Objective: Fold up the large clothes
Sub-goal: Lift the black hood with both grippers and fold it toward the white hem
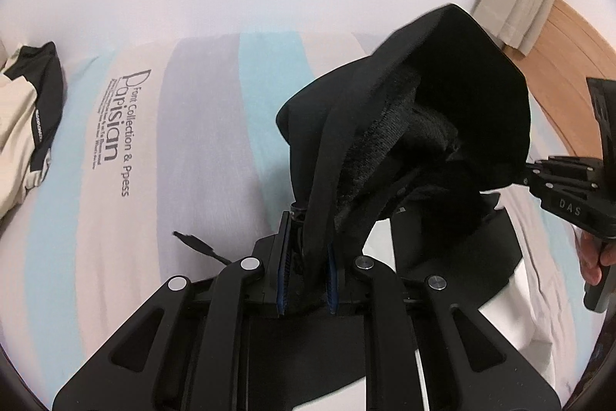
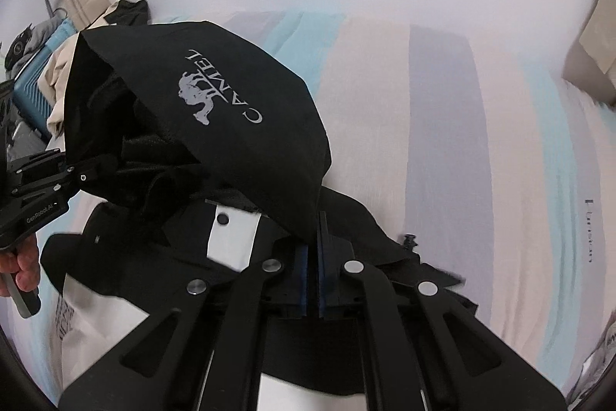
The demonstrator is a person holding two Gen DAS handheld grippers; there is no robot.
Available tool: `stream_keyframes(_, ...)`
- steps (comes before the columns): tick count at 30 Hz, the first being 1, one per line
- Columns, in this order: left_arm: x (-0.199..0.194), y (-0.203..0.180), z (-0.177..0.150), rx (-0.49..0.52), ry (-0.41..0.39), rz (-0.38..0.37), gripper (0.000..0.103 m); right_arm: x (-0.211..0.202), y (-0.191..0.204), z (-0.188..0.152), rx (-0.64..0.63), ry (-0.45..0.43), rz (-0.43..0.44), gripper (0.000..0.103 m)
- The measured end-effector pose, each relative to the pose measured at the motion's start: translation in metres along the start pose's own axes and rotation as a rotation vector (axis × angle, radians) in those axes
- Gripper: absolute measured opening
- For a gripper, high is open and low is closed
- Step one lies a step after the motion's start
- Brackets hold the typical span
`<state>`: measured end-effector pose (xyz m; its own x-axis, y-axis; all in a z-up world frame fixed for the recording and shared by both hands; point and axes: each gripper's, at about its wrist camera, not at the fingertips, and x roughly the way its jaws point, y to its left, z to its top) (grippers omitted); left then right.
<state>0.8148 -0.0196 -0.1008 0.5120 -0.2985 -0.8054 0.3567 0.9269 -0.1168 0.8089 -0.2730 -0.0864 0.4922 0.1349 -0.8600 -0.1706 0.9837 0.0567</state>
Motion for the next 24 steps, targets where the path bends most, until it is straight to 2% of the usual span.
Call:
stream_keyframes(8, -0.024, -0.016, -0.025, 0.008, -0.024, 0.006, 0.014, -0.021, 0.022, -0.024, -0.041, -0.008, 0.000, 0.002)
stream_keyframes(16, -0.047, -0.031, -0.065, -0.063, -0.087, 0.015, 0.014, -0.040, 0.032, -0.061, -0.034, -0.033, 0.033, 0.002)
stream_keyframes(24, -0.051, -0.045, -0.105, -0.062, -0.088, 0.058, 0.014, -0.037, 0.042, -0.100, -0.078, -0.025, 0.013, 0.002)
